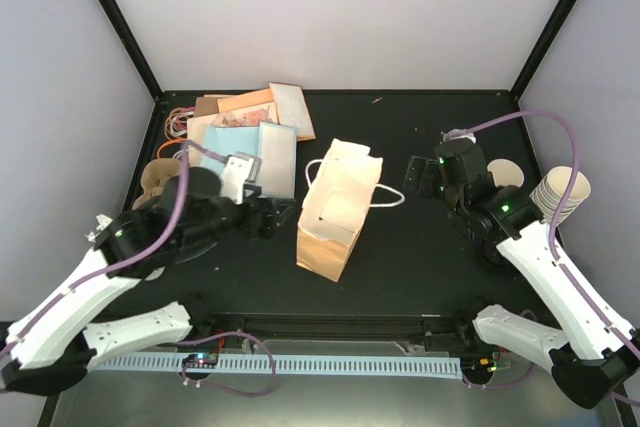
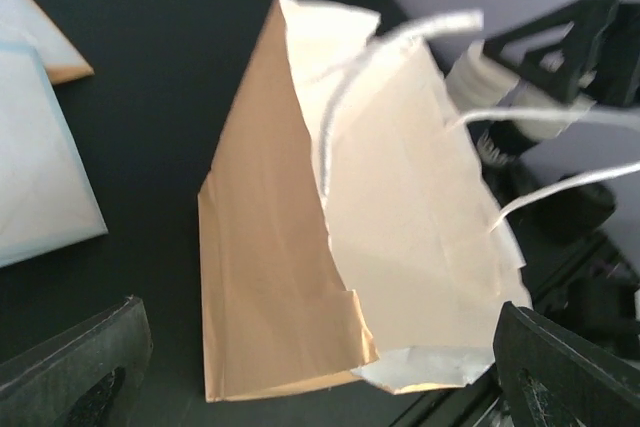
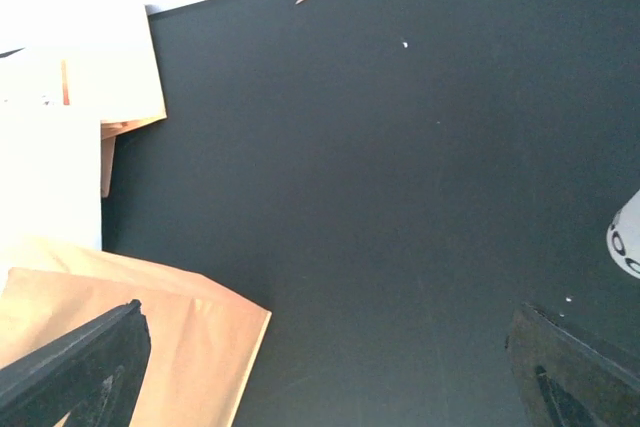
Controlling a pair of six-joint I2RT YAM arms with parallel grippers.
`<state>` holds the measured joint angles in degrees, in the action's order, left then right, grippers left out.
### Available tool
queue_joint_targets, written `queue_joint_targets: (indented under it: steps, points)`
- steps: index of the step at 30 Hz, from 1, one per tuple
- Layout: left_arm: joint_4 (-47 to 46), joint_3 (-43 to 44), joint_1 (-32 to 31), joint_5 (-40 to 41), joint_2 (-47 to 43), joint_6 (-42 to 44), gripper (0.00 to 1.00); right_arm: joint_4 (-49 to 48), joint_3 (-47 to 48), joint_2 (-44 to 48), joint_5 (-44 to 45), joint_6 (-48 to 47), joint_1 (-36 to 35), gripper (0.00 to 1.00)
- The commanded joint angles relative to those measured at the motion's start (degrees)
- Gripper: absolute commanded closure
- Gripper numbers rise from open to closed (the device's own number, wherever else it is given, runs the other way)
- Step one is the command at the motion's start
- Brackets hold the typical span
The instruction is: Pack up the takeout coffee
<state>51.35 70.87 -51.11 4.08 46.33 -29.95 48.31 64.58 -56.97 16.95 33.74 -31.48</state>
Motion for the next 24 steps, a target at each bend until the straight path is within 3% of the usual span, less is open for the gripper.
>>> queue_joint_targets:
  steps: [1,5,12,18,24]
  points:
    - [1.44,2.34,-0.05,-4.03,4.26,3.67,0.04,6.54,4.69,-1.54,3.15,1.18,-0.14,0.0]
    - [0.6,3.94,-0.04,-4.08,8.42,5.91,0.07,9.48,8.09,-3.23,3.84,2.15,-0.17,0.0]
    - [3.51,6.15,0.21,3.33,16.17,5.78,0.14,13.82,16.04,-4.67,0.85,2.48,-0.16,0.0]
    - [4.34,8.9,1.8,4.15,21.66,6.09,0.27,6.4,12.36,0.12,-1.88,-3.34,-0.16,0.0]
    - [4.13,11.66,2.16,2.72,25.88,7.68,0.4,8.52,13.21,-0.76,-1.61,-3.01,-0.16,0.0]
